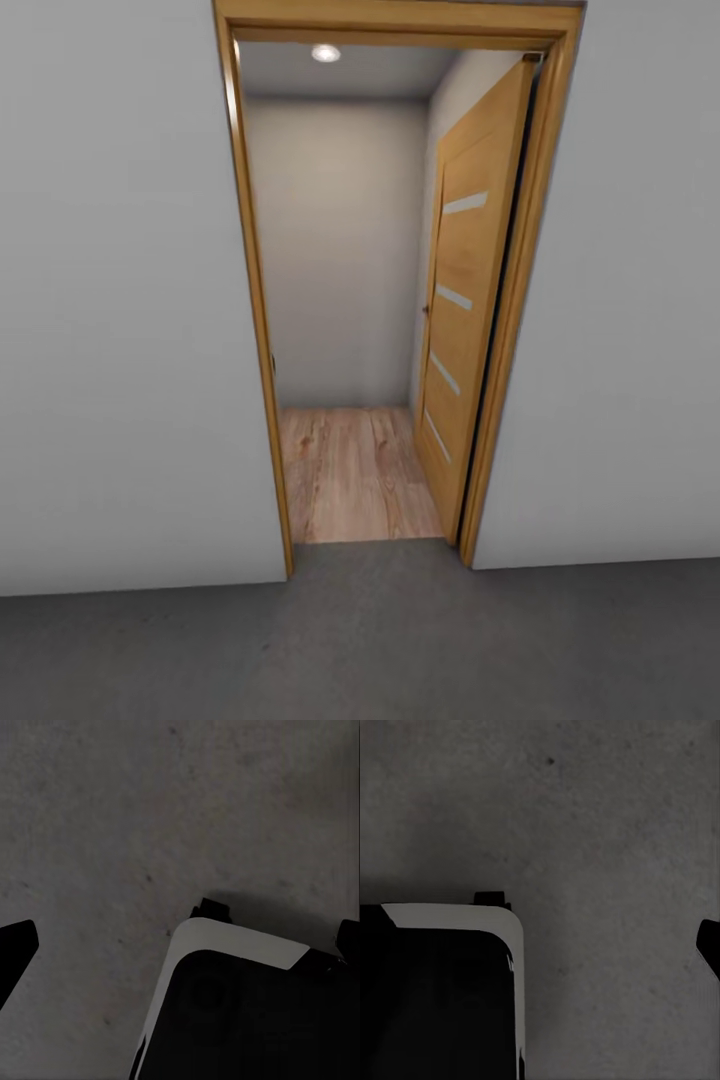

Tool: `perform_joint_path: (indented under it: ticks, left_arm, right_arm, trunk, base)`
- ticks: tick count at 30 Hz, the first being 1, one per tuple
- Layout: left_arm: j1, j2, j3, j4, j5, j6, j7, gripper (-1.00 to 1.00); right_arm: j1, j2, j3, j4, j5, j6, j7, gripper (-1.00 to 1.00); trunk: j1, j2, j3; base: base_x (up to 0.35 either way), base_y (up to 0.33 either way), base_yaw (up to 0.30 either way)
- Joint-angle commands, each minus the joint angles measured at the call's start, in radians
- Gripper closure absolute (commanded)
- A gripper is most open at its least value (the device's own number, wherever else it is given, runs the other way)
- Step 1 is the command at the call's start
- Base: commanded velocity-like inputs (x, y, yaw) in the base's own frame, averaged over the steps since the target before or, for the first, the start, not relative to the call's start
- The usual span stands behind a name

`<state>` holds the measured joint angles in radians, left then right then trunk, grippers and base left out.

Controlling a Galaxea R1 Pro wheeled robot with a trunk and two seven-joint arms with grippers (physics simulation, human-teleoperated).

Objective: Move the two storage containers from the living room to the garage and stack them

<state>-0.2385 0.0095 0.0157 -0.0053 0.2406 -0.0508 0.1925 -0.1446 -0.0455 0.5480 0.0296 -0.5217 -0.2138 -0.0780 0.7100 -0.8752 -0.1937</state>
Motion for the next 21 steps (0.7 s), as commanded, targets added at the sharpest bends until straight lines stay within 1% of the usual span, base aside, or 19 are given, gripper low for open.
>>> perform_joint_path:
  ticks: [1, 5, 12, 21]
  left_arm:
    - [-0.001, -0.001, 0.001, 0.001, 0.005, -0.004, 0.001, -1.0]
    - [-0.001, -0.004, 0.001, 0.001, 0.005, -0.007, 0.002, -1.0]
    - [-0.001, -0.005, 0.001, 0.001, 0.005, -0.008, 0.001, -1.0]
    - [-0.001, -0.005, 0.001, 0.001, 0.005, -0.006, 0.001, -1.0]
  right_arm:
    - [-0.001, 0.001, 0.009, 0.002, -0.007, -0.005, 0.0, -1.0]
    - [-0.001, 0.0, 0.004, 0.002, -0.016, -0.008, 0.0, -1.0]
    - [-0.001, 0.001, 0.003, 0.002, -0.018, -0.01, 0.0, -1.0]
    - [-0.001, 0.002, 0.005, 0.002, -0.008, -0.01, 0.001, -1.0]
  trunk:
    - [0.001, -0.001, -0.001]
    - [0.001, -0.001, -0.001]
    - [0.001, -0.001, -0.001]
    - [0.001, -0.001, -0.001]
  base:
    - [0.321, -0.096, 0.0]
    - [0.319, -0.103, 0.0]
    - [0.318, -0.108, 0.0]
    - [0.317, -0.11, 0.01]
